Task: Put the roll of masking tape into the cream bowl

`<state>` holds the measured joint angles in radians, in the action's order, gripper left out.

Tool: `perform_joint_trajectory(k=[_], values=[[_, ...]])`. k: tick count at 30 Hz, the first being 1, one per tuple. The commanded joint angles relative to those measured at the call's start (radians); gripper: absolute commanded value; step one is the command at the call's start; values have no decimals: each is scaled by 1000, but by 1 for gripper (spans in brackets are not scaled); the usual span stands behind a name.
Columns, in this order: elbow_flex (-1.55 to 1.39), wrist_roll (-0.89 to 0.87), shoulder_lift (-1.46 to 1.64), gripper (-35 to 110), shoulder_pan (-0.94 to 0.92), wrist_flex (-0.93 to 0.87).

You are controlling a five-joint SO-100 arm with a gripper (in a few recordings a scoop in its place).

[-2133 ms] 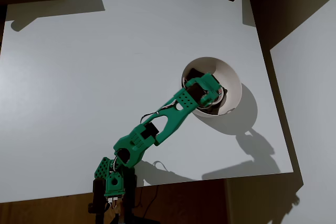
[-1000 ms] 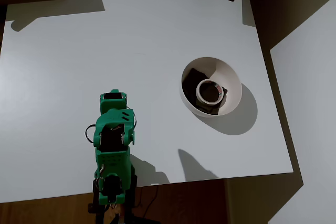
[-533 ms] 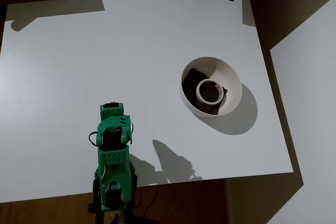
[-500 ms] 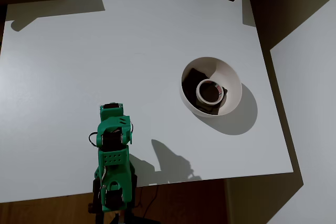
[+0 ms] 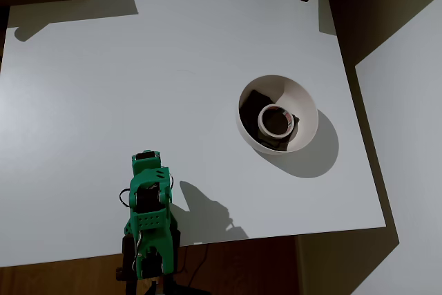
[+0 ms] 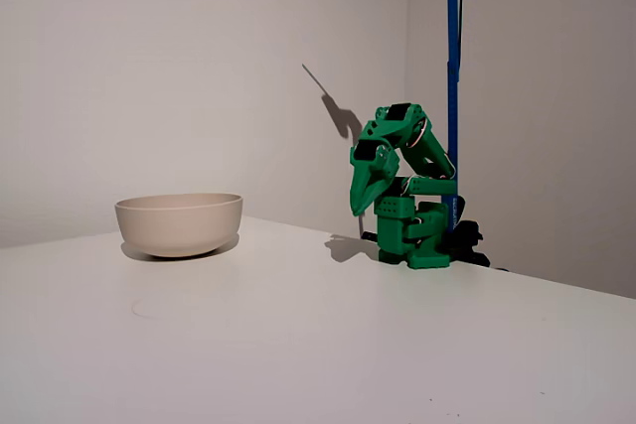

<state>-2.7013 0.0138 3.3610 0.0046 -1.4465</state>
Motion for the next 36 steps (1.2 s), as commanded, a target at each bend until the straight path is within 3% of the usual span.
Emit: perform_joint_trajectory(k=[1, 36], values=[[-32, 8, 29, -8, -12, -3], [-212, -38, 29, -8, -15, 60]])
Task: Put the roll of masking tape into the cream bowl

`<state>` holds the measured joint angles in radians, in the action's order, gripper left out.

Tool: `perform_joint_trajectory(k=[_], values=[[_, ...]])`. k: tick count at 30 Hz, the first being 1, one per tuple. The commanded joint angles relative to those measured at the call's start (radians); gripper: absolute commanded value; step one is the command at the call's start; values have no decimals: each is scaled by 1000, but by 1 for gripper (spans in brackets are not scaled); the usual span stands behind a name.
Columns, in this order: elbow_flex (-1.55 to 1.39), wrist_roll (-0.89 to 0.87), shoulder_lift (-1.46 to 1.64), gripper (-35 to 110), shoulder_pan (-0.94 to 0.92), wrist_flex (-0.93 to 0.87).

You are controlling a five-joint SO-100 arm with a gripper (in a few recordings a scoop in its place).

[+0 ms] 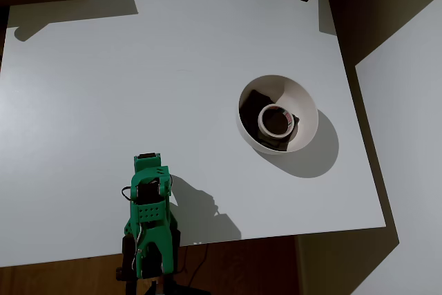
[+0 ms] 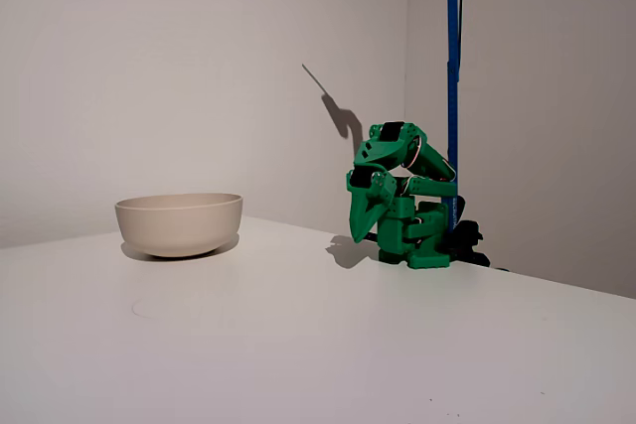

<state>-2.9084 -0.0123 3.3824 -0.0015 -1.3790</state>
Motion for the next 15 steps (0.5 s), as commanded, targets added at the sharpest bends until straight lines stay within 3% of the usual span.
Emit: perform_joint_trajectory(k=[1, 15], values=[[-5, -11, 8, -8, -8, -8], [-5, -6, 8, -8, -17, -6]])
